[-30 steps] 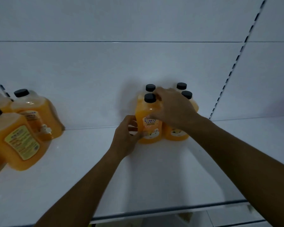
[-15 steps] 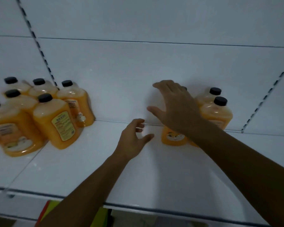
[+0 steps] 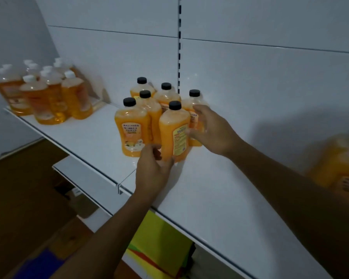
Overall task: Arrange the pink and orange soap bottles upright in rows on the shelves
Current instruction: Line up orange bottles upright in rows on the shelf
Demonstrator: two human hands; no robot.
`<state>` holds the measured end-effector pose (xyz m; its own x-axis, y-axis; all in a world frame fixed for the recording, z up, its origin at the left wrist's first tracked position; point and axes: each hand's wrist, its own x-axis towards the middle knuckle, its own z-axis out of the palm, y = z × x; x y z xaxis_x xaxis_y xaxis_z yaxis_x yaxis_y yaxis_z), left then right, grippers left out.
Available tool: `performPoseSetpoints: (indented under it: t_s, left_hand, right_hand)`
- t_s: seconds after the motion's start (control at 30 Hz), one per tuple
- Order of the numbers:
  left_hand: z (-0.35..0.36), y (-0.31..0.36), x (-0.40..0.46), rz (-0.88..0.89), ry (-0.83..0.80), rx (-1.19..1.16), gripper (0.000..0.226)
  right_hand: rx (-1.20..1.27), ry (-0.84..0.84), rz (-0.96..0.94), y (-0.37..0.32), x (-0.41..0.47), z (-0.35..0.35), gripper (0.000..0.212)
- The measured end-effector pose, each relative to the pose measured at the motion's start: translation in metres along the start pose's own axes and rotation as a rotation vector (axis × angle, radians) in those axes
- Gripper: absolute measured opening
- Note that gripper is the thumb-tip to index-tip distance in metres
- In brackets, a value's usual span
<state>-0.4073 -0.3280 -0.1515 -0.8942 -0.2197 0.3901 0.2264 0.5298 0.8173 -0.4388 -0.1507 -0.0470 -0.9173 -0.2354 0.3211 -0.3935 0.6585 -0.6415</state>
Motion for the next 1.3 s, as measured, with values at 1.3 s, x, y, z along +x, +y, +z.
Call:
performPoseSetpoints:
  t_s: [1.3]
  left_hand:
    - [0.097,0.091,-0.005,0.206,-0.832,-0.542,0.036]
  right_hand:
    - [-0.325,0.053,0.329,0.019,-0.083,-0.154,0.045]
